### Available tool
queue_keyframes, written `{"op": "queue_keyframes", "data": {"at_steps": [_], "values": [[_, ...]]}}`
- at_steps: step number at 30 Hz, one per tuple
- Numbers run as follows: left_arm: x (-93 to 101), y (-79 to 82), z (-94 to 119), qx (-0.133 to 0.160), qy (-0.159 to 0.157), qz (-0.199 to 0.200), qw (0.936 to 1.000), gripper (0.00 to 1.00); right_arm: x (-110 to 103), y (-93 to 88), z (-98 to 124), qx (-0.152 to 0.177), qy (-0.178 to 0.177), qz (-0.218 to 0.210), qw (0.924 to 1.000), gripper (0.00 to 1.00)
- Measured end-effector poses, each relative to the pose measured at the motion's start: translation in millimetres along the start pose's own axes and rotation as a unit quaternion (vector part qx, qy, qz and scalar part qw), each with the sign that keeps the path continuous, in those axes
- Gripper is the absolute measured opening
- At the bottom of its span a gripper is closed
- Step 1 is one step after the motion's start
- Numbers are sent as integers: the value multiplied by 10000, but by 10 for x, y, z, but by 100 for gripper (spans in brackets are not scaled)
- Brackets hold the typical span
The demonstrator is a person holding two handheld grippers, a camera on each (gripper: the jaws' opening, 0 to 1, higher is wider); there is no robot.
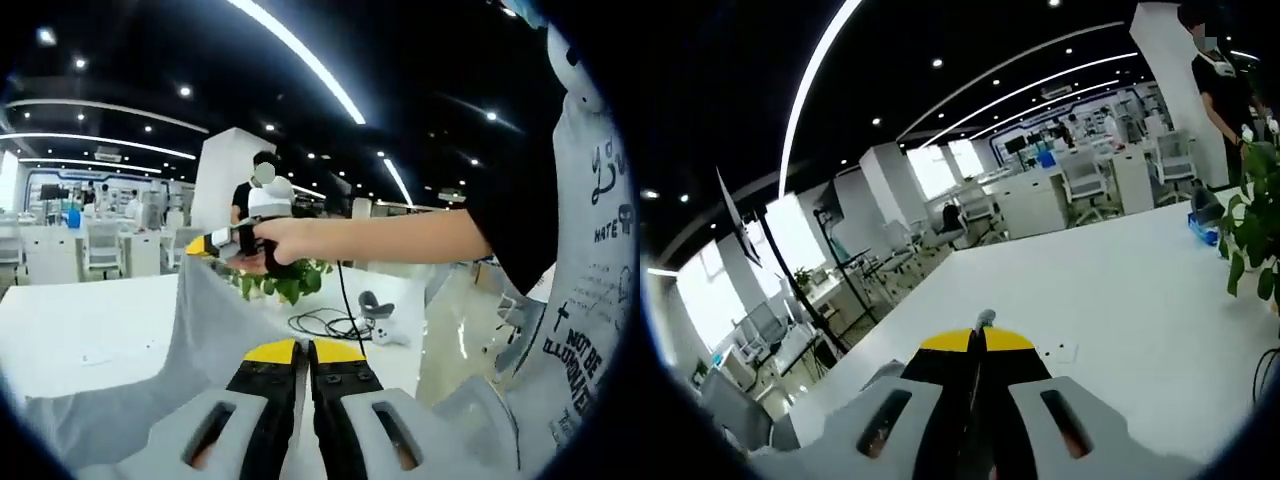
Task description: Fold the towel on the table until its edges align and the towel forms a compact rectangular stack.
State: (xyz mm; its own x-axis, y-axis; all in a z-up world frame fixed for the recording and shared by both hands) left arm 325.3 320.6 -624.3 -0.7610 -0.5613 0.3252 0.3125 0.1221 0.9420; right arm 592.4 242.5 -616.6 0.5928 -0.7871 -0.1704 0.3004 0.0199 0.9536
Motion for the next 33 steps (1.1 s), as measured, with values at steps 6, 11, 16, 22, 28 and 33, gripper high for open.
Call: {"op": "queue_keyframes", "data": {"at_steps": [6, 11, 16, 22, 28, 33], "values": [[-174, 155, 259, 243, 265, 12, 9994, 4, -202, 112, -143, 63, 110, 66, 9999, 0], [-273, 183, 470, 446, 424, 191, 9979, 4, -369, 146, -273, 84, 240, 45, 9997, 0], [-358, 153, 610, 479, 549, 209, 9971, 4, -553, 190, -405, 115, 374, 39, 9992, 0], [-431, 178, 782, 511, 706, 125, 9961, 4, -794, 235, -565, 131, 540, 100, 9984, 0], [-533, 239, 1013, 563, 944, -11, 9939, 4, -1034, 245, -760, 115, 721, 172, 9972, 0], [-636, 229, 1186, 628, 1157, 18, 9913, 4, -1226, 234, -906, 91, 861, 190, 9961, 0]]}}
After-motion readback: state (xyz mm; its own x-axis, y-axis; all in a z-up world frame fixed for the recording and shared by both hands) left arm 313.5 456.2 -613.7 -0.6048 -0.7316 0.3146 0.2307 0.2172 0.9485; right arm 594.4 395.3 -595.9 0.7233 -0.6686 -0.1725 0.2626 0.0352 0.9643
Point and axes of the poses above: the point that each gripper's makers call its tool centre point, and the gripper's own axes: z roughly backward along the fingers, x roughly to its right, y roughly out of its top, the point moved 2 cm from there along z, roughly backward along the fingers, and after that the axes turned 14 degrees about z, right-handed, at the moved point
